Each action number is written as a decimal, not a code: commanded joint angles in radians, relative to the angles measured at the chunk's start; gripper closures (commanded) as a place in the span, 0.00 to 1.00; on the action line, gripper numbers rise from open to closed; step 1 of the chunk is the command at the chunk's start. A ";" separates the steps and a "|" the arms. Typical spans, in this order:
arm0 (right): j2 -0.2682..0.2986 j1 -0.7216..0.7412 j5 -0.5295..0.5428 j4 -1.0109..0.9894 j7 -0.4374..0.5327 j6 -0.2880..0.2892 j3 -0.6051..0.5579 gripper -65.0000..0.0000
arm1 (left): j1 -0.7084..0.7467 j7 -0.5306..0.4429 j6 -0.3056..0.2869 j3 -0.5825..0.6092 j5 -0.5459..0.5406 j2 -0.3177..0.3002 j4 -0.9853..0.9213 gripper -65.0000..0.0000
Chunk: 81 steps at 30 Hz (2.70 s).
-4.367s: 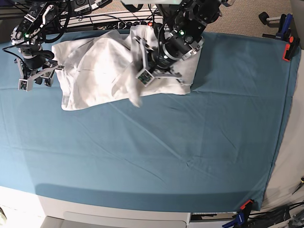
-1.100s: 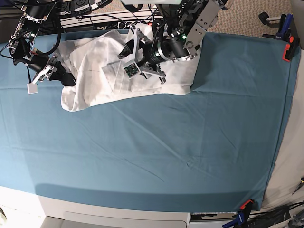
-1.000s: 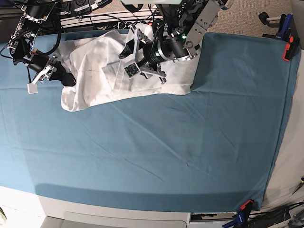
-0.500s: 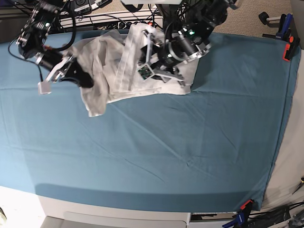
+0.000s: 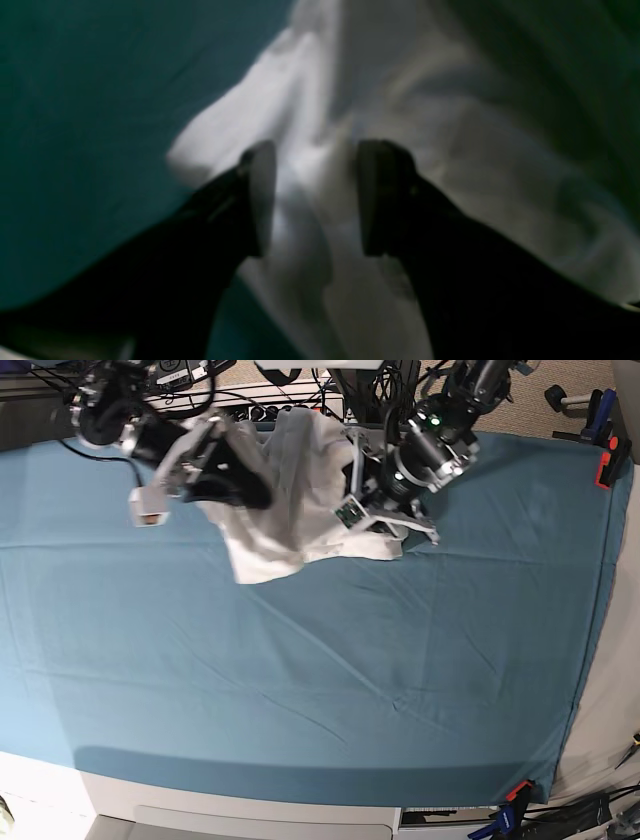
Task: Fold the T-shirt properly
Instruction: 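Lift and fold the bundle over with both grippers toward the left gripper, then release the folded bundle and pull both grippers away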
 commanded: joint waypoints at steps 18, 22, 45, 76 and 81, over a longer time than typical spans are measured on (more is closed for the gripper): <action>-0.117 0.010 -0.651 0.013 0.354 0.000 -0.478 1.00 | 0.062 -0.001 0.007 -0.316 -0.100 -0.190 0.162 0.58; -0.122 0.030 -0.771 0.013 0.436 -0.039 -0.531 1.00 | 0.064 0.000 0.007 -0.336 -0.106 -0.195 0.162 0.58; -0.121 0.108 -0.961 -0.172 0.578 -0.088 -0.714 1.00 | 0.064 -0.002 0.064 -0.336 -0.018 -0.194 0.162 0.58; -0.121 0.152 -0.613 0.030 0.439 0.000 -0.697 0.62 | 0.059 -0.001 0.135 -0.405 -0.055 -0.213 0.174 0.62; -0.121 0.152 -0.836 0.195 0.481 0.000 -0.562 0.62 | 0.060 -0.029 0.051 -0.584 -0.404 -0.213 0.224 0.90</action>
